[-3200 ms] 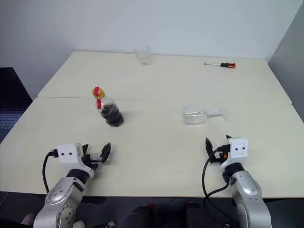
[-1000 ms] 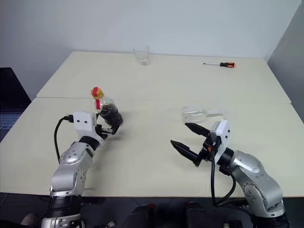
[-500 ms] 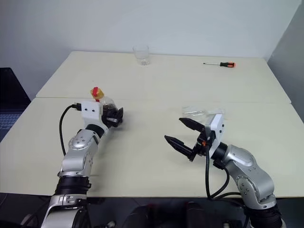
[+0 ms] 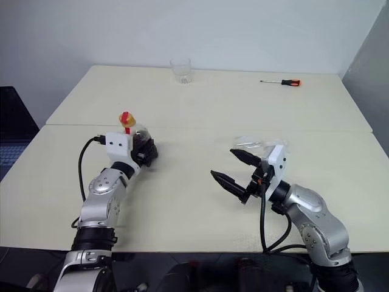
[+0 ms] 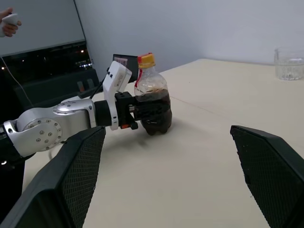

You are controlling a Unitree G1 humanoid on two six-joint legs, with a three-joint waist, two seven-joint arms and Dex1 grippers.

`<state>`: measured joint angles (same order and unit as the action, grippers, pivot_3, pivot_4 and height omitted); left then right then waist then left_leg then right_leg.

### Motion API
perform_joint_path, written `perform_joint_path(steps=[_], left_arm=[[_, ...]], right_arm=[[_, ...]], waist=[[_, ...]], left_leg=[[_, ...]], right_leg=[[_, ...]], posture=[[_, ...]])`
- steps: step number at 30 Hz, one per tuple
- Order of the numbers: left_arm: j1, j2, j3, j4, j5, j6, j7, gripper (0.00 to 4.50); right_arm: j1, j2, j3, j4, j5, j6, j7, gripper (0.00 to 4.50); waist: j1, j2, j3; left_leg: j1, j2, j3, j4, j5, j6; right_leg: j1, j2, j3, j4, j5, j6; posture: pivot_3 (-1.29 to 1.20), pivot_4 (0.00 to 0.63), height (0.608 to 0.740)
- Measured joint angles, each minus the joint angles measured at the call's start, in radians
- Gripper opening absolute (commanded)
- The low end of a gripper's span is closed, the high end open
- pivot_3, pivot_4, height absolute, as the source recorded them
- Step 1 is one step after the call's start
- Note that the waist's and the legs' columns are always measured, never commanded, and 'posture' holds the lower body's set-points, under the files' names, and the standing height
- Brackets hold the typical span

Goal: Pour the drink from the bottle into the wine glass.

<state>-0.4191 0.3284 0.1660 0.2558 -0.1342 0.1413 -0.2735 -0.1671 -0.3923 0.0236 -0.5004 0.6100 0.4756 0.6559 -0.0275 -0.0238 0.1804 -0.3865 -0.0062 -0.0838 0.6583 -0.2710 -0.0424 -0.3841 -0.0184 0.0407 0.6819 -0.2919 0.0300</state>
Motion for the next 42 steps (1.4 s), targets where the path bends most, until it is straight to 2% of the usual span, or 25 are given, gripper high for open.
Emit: perform_joint_path(steps=[7, 12, 20, 31, 34, 42], left_arm=[[-0.014, 0.009, -0.003, 0.006, -0.016, 0.026, -0.046, 1.55], [-0.029, 0.027, -0.057, -0.025, -0.064, 0.086, -0.199, 1.55], [-0.137, 0.069, -0.251, -0.045, -0.099, 0.108, -0.561, 1.55], [-0.217, 0.117, -0.326, 0.033, -0.072, -0.016, -0.798, 1.55], [-0.223, 0.117, -0.328, 0.049, -0.062, -0.044, -0.827, 1.55], [-0.236, 0.111, -0.328, 0.097, -0.055, -0.076, -0.850, 1.55]], right_arm=[[-0.033, -0.027, 0.017, 0.036, -0.092, -0.018, -0.017, 4.50], [-0.162, -0.009, 0.040, 0.080, -0.139, -0.005, -0.057, 4.50], [-0.451, 0.135, 0.100, 0.246, -0.176, 0.038, -0.122, 4.50], [-0.511, 0.163, 0.116, 0.347, -0.188, 0.069, -0.089, 4.50], [-0.529, 0.166, 0.101, 0.353, -0.176, 0.089, -0.089, 3.92], [-0.559, 0.159, 0.076, 0.359, -0.144, 0.130, -0.060, 1.07]], waist=[[0.000, 0.000, 0.000], [0.001, 0.000, 0.000], [-0.003, 0.001, 0.000], [-0.005, 0.001, 0.001], [-0.005, 0.001, 0.001], [-0.005, 0.001, 0.001]], left_leg=[[0.000, 0.000, 0.000, 0.000, 0.000, 0.000], [-0.001, -0.001, 0.000, 0.001, 0.000, 0.000], [-0.008, 0.000, -0.001, 0.002, 0.001, -0.002], [-0.012, 0.000, 0.000, 0.003, 0.000, 0.000], [-0.012, 0.000, 0.000, 0.003, 0.001, 0.000], [-0.013, 0.000, 0.000, 0.004, 0.000, 0.000]], right_leg=[[0.000, 0.000, 0.000, 0.000, 0.000, 0.000], [0.000, 0.000, -0.001, 0.000, 0.000, 0.000], [-0.006, 0.001, -0.001, 0.000, 0.001, 0.000], [-0.011, 0.001, 0.000, 0.002, 0.001, 0.000], [-0.011, 0.001, 0.000, 0.002, 0.001, 0.000], [-0.012, 0.001, 0.000, 0.003, 0.001, 0.000]], posture=[[0.00, 0.150, 0.740], [0.00, 0.150, 0.740], [0.00, 0.150, 0.740], [0.00, 0.150, 0.740], [0.00, 0.150, 0.740], [0.00, 0.150, 0.740]])
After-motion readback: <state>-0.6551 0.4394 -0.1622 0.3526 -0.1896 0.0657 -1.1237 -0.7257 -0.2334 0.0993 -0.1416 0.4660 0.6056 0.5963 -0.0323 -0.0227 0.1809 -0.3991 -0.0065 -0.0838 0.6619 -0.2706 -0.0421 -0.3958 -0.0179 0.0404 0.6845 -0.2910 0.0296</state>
